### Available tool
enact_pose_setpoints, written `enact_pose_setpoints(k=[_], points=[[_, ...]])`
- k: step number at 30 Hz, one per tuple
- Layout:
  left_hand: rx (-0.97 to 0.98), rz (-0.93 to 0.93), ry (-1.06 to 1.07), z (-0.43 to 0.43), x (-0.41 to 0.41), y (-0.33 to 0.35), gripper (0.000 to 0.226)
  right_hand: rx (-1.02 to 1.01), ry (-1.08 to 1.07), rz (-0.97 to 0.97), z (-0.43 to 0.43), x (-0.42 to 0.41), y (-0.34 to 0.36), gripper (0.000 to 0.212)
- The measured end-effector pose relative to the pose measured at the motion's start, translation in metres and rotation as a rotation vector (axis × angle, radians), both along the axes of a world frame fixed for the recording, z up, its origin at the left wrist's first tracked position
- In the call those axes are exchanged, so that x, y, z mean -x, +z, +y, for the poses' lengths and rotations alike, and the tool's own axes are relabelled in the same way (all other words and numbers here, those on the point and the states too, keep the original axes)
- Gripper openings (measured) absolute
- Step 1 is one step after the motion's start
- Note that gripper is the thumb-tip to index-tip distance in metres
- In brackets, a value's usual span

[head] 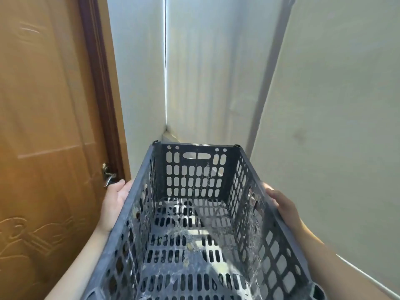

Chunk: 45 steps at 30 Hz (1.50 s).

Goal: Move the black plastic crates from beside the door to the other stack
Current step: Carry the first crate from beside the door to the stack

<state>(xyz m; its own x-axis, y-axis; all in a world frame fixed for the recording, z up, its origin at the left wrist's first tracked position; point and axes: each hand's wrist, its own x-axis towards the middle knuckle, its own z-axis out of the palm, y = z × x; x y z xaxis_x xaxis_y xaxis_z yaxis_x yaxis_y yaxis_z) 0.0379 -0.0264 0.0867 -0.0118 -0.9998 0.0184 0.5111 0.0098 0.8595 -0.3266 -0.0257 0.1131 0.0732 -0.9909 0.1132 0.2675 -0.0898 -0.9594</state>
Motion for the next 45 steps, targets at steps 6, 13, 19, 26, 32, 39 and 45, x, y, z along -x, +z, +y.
enact_pose_setpoints(k=[6,13,19,26,32,39,45], points=[[0.085,-0.045,-0.25,0.006,0.054,0.004,0.074,-0.062,-0.187,0.067,0.075,0.05,0.011,0.042],[0.086,-0.094,-0.478,0.042,0.149,0.013,0.053,-0.048,-0.301,0.038,0.161,0.141,-0.012,0.036],[0.155,-0.26,-0.555,0.087,0.228,0.016,0.05,-0.085,-0.422,-0.063,0.251,0.206,-0.029,0.049],[0.276,-0.448,-0.525,0.172,0.322,0.016,0.025,-0.042,-0.594,0.012,0.387,0.261,-0.037,0.051],[0.208,-0.566,-0.594,0.254,0.384,0.012,0.041,-0.059,-0.659,0.033,0.49,0.28,-0.043,0.054],[0.061,-0.54,-0.73,0.272,0.396,-0.029,0.049,-0.227,-0.785,0.153,0.553,0.293,-0.07,0.047],[-0.018,-0.628,-0.782,0.281,0.407,-0.054,0.055,-0.293,-0.78,0.044,0.577,0.269,-0.109,0.045]])
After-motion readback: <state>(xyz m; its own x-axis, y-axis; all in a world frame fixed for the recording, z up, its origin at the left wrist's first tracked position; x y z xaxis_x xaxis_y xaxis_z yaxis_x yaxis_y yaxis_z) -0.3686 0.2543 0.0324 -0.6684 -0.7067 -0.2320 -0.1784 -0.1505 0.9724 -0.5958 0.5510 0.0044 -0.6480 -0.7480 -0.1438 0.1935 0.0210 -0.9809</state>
